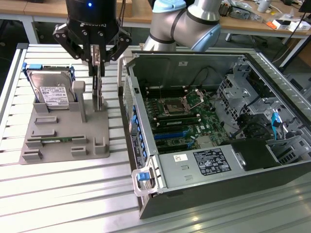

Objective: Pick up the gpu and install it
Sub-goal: 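Pick up the gpu and move the gpu toward the slot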

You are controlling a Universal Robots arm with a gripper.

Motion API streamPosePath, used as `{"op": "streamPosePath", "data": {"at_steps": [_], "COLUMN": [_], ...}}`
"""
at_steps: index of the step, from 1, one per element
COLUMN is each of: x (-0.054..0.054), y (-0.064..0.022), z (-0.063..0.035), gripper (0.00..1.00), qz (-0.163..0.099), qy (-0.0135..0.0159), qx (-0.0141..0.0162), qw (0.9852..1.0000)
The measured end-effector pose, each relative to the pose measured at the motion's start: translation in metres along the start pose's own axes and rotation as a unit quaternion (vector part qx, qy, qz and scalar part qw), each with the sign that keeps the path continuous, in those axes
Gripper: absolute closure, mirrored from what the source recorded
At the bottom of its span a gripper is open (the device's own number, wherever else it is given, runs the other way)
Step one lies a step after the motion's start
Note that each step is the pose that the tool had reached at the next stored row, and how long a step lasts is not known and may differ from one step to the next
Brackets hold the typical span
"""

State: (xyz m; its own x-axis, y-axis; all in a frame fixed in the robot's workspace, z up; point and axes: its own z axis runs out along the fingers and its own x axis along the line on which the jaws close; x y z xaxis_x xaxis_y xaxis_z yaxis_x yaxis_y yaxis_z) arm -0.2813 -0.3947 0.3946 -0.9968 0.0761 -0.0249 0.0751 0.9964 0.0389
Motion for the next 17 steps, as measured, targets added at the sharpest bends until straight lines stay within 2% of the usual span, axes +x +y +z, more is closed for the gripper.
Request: {"op": "streamPosePath", "data": {"at_steps": [3,12,17], "x": [0.0,-0.001,-0.001], "y": [0.0001,0.001,0.0013], "z": [-0.0034,-0.0258,-0.0327], "gripper": [0.73,0.73,0.73], "qz": [0.0,0.0,0.0], "qy": [0.0,0.0,0.0], "qx": [0.0,0.0,0.0], "qw": [1.0,1.0,1.0]}}
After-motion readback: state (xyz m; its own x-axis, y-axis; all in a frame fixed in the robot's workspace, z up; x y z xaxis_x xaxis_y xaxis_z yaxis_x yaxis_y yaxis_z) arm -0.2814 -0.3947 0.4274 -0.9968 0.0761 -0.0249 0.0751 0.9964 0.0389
